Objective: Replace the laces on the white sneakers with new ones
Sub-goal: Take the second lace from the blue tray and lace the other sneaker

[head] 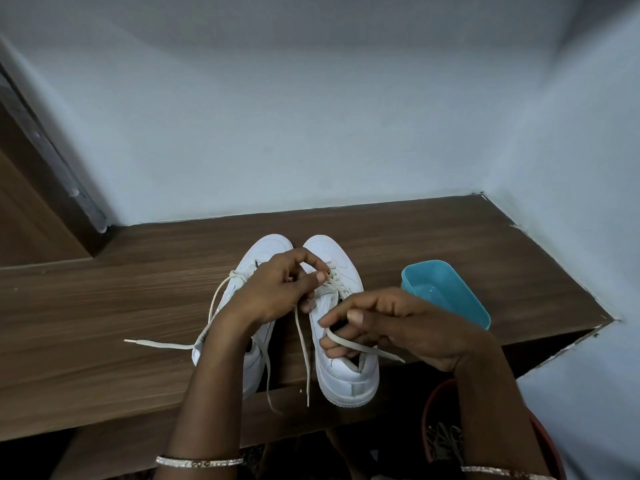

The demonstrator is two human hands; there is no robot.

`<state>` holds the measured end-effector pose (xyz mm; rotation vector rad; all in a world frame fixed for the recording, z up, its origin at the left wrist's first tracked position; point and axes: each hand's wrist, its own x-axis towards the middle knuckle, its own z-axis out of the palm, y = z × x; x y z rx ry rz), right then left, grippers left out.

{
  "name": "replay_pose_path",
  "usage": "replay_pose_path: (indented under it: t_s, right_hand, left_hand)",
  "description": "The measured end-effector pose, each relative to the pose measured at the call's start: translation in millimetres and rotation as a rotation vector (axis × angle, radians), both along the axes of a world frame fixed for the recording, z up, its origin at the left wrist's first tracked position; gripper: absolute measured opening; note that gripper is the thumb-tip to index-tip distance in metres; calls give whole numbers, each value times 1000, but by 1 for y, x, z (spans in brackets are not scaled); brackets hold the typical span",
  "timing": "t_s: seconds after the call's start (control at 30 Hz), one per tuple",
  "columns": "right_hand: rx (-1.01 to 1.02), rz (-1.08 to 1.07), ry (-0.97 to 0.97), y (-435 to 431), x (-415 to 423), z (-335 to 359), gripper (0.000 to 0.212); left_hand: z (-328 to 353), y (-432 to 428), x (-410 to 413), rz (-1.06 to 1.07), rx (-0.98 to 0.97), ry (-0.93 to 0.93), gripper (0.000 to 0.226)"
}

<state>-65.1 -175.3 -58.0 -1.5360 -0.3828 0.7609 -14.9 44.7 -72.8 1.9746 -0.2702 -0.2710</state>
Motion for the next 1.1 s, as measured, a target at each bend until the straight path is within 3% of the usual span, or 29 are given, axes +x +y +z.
replay_pose_path:
  t_s: [0.2,0.37,0.53,0.67,0.8,1.1]
  right_hand:
    - [-145,-319,-117,-4,4,3,23]
    - [-277,-311,-87,-1,4,1,20]
    - [-357,-386,-75,7,4,4,11]
    - [-676,-359,-291,21,5,5,42]
    - [-1012,-417,-584,34,9,-6,47]
    - [-1025,-493,-697,35,5,-2,19]
  left_hand:
    - [-5,4,1,-16,111,-32,11]
    - [-4,5,2,22,33,35,15]
    - [-7,8,2,26,79,25,20]
    - [-9,8,3,-5,154,-26,22]
    - [-13,6,5,-31,227,-80,27]
    - [-21,1,11,15,347,-229,10]
